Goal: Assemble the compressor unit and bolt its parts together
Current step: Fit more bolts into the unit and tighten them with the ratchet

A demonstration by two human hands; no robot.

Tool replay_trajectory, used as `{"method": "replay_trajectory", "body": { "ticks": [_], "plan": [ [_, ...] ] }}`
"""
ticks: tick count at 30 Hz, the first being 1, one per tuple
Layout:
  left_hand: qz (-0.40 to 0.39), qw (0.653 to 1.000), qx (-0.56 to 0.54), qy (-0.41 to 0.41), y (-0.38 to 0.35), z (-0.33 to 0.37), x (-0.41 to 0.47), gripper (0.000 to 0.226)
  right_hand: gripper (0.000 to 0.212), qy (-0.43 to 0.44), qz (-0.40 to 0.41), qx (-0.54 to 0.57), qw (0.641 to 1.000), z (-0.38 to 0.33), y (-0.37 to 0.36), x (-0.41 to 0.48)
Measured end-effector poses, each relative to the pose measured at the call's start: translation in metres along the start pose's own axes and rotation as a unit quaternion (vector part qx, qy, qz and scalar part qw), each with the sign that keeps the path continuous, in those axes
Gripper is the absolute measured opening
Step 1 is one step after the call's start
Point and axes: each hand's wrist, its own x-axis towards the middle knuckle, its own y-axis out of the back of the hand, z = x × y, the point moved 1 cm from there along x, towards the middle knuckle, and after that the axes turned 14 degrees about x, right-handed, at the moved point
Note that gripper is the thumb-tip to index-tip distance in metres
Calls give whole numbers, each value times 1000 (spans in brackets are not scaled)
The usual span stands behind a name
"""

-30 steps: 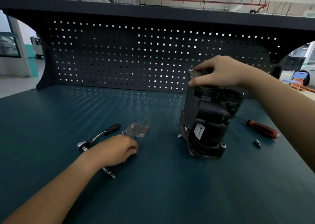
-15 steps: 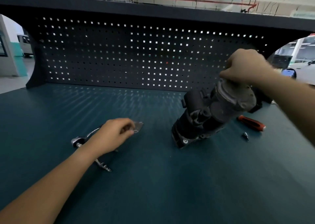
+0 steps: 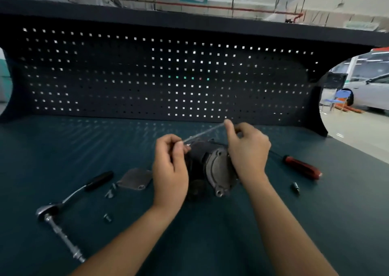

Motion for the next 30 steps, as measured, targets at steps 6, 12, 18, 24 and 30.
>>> {"method": "replay_trajectory", "body": {
  "ticks": [6,12,18,24,30],
  "plan": [
    [-30,998,55,19,0,-16,16,24,31,21,-41,3,999,24,-11,-37],
    [-38,997,30,62,44,-22,17,18,51,-31,-195,37,980,44,12,-47],
    [-44,992,18,113,74,-25,-4,12,53,-149,-287,88,942,49,25,-60],
    [-46,987,9,151,83,-34,-12,13,57,-166,-325,94,926,51,25,-71],
    [-36,984,-5,176,86,-38,-11,12,53,-162,-317,94,930,53,24,-72]
  ]
}}
